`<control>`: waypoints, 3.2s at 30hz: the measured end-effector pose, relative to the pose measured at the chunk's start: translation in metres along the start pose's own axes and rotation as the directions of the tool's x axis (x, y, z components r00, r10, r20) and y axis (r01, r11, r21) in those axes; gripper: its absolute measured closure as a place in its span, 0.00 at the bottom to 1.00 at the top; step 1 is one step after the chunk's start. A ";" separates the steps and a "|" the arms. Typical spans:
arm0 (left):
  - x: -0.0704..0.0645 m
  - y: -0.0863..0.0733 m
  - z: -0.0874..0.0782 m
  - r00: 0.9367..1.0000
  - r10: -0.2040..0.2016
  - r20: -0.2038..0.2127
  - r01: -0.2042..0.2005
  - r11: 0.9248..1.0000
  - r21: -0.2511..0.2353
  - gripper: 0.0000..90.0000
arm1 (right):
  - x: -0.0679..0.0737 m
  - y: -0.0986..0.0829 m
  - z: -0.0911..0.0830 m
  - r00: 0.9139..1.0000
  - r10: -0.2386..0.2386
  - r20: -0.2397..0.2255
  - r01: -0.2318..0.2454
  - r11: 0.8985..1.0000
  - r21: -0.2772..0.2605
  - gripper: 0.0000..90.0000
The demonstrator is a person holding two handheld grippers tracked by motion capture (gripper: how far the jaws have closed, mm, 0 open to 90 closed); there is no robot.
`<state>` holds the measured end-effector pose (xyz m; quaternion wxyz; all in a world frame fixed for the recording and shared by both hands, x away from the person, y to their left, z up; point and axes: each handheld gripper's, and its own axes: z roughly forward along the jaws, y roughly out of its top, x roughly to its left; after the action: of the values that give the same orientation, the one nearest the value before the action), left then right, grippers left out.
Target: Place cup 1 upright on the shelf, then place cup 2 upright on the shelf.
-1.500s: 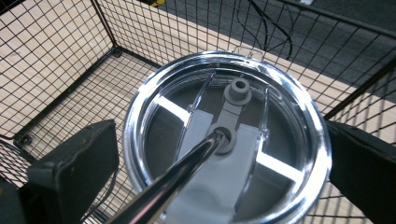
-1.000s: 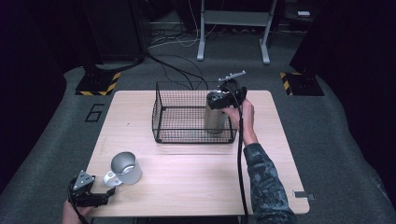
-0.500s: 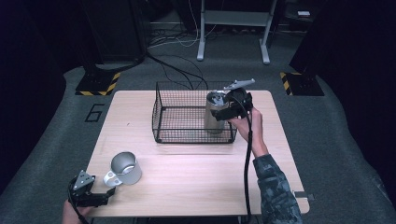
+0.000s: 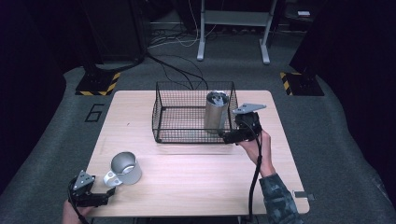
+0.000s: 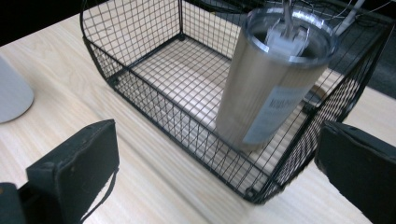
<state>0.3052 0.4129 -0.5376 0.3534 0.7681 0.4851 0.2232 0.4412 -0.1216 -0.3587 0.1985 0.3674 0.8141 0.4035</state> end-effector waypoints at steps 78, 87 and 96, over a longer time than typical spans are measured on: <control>-0.009 0.038 -0.051 0.993 0.057 0.104 -0.046 0.994 -0.100 0.00 | -0.023 -0.171 0.057 0.999 0.001 -0.036 0.005 0.990 0.141 0.00; -0.020 0.063 -0.044 0.991 0.069 0.117 -0.057 0.993 -0.104 0.00 | -0.023 -0.171 0.057 0.999 -0.001 -0.040 0.006 0.990 0.143 0.00; -0.032 0.090 -0.037 0.985 0.111 0.129 -0.101 0.991 -0.085 0.00 | -0.023 -0.171 0.057 0.999 0.001 -0.039 0.005 0.990 0.142 0.00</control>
<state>0.3189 0.3707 -0.4451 0.4026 0.7916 0.4096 0.2087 0.4165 -0.1787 -0.5297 0.1562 0.3718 0.8449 0.3514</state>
